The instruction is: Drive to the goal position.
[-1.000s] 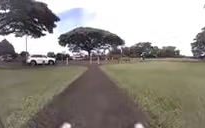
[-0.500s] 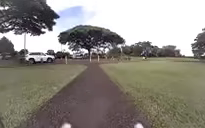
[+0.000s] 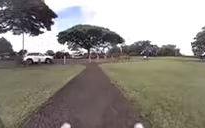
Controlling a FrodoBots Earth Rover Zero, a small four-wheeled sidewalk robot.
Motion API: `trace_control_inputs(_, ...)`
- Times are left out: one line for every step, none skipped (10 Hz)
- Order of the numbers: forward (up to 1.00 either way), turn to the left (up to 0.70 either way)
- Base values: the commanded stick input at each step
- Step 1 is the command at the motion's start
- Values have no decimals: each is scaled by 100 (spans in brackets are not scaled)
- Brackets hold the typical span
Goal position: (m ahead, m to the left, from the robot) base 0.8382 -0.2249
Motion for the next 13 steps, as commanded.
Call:
trace_control_inputs(70,0)
trace_control_inputs(70,22)
trace_control_inputs(70,27)
trace_control_inputs(70,13)
trace_control_inputs(70,0)
trace_control_inputs(70,0)
trace_control_inputs(70,0)
trace_control_inputs(70,0)
trace_control_inputs(70,0)
trace_control_inputs(70,0)
trace_control_inputs(70,0)
trace_control_inputs(70,0)
trace_control_inputs(70,0)
